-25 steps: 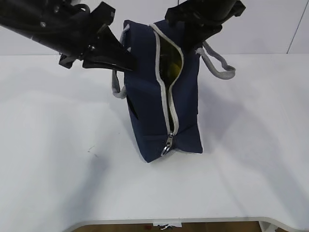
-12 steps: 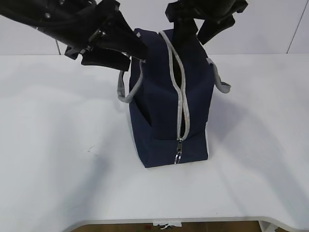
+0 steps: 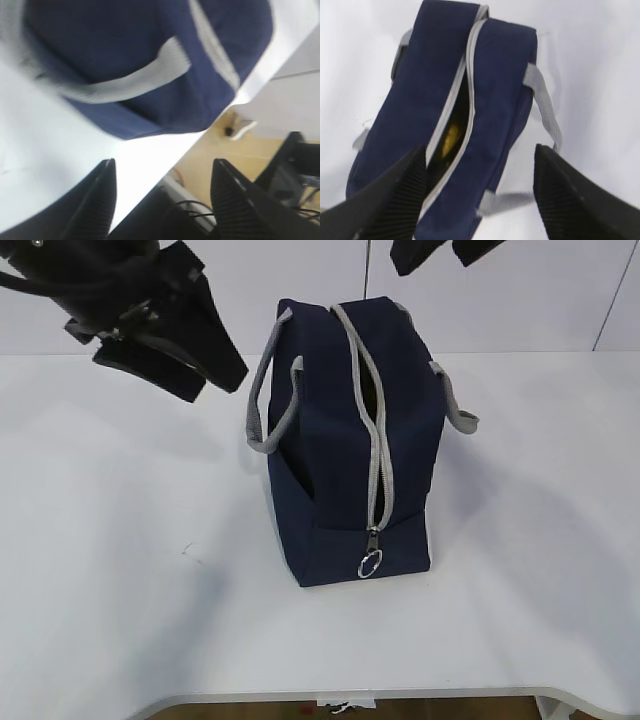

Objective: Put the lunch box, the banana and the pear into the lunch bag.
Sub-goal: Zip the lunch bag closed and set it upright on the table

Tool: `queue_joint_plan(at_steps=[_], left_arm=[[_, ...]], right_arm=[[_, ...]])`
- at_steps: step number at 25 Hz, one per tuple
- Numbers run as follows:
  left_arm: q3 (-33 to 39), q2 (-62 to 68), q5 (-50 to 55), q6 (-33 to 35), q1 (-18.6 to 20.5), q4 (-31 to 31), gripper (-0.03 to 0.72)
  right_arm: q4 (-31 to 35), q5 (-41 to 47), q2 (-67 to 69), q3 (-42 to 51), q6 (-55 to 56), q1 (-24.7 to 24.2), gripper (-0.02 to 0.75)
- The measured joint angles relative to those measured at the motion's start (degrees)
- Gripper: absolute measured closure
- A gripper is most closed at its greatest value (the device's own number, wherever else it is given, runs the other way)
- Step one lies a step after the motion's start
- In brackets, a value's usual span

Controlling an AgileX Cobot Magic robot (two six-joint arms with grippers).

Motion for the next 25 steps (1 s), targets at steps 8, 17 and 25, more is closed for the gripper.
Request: queue_joint_plan(at_steps=[8, 17, 25], left_arm=[[-0.2, -4.5, 0.9, -6.5, 0.0, 14.3, 0.236], [-0.2, -7.2, 1.3, -7.1, 0.0, 14.7, 0.253], [-0.2, -7.2, 1.3, -7.1, 0.0, 14.7, 0.254]], right_arm=[[-0.1, -8.8, -14.5, 19.5, -0.6, 0.0, 0.218], [-0.1, -43.0, -31.0, 51.8, -5.3, 0.0, 0.217], [-0.2, -53.3, -28.4, 56.6, -5.5, 0.0, 0.217]])
